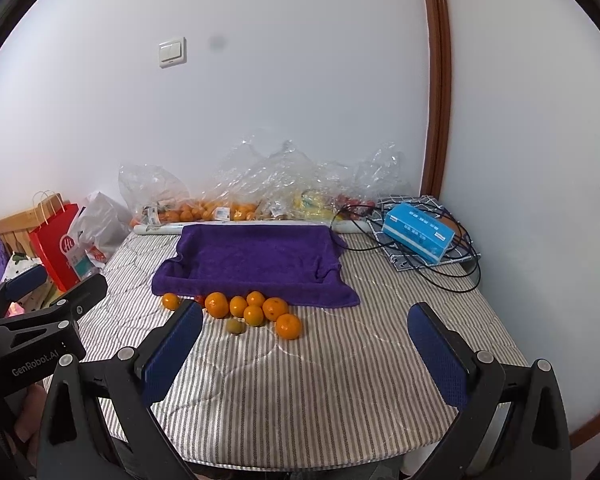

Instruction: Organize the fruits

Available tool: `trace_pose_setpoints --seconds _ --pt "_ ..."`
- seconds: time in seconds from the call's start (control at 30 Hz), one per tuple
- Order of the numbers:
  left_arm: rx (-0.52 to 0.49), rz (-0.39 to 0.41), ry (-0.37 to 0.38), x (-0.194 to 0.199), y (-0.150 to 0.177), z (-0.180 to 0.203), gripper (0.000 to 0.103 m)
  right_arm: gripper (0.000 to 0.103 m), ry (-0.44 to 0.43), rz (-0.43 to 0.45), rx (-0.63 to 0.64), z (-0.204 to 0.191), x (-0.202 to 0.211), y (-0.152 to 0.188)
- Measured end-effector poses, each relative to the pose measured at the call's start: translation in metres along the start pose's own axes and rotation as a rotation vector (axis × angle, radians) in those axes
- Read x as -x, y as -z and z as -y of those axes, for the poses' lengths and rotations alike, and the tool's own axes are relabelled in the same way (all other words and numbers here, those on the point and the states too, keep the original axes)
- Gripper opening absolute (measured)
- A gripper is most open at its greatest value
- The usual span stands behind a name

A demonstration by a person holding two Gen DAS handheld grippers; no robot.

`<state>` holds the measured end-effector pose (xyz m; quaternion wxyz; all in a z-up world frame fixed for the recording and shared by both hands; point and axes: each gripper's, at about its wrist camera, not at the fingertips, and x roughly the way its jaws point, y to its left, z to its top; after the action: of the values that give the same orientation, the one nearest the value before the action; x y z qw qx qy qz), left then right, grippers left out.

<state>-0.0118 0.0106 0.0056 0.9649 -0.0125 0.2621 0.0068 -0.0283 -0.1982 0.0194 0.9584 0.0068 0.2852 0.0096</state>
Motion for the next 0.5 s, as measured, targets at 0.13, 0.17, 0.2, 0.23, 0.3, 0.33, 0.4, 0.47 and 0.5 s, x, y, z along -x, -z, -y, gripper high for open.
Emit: trace_pose_setpoints --seconds 0.13,0.17,0.2,0.23,0.3,0.33,0.4,0.47,0.5 --pt "0.006 -0.002 -0.007 -0.0014 0.0 -0.0014 0.103 0.102 -0.002 -0.004 0.007 -0.0031 -0.0022 0.0004" --pt "0.009 -0.006 -0.009 -0.0023 -0.0001 -0.0022 0.103 0.102 -0.003 -0.005 0.01 -0.0045 -0.0029 -0.0002" --pt "0.011 -0.008 -0.01 -0.0028 0.0002 -0.0022 0.103 0.102 -0.004 -0.006 0.009 -0.0053 -0.0031 -0.0004" --pt "0.012 -0.008 -0.008 -0.0031 0.0004 -0.0031 0.103 0.102 -0.006 -0.006 0.008 -0.0059 -0.0032 -0.0004" --pt "0.019 -0.009 -0.008 -0.0039 0.0013 -0.0057 0.103 0.102 -0.007 -0.008 0.011 -0.0076 -0.0038 0.0006" --pt "0.021 -0.009 -0.006 -0.0043 0.0017 -0.0066 0.103 0.102 -0.007 -0.008 0.013 -0.0084 -0.004 0.0012" --pt "0.024 -0.01 -0.006 -0.0046 0.0026 -0.0072 0.103 0.102 -0.009 -0.006 0.016 -0.0102 -0.004 0.0017" --pt "0.023 -0.013 -0.01 -0.0046 0.0031 -0.0076 0.103 0.102 -0.01 -0.005 0.01 -0.0103 -0.004 0.0019" --pt "0.024 -0.012 -0.009 -0.0039 0.004 -0.008 0.103 0.102 -0.015 -0.007 0.008 -0.0104 -0.0042 0.0022"
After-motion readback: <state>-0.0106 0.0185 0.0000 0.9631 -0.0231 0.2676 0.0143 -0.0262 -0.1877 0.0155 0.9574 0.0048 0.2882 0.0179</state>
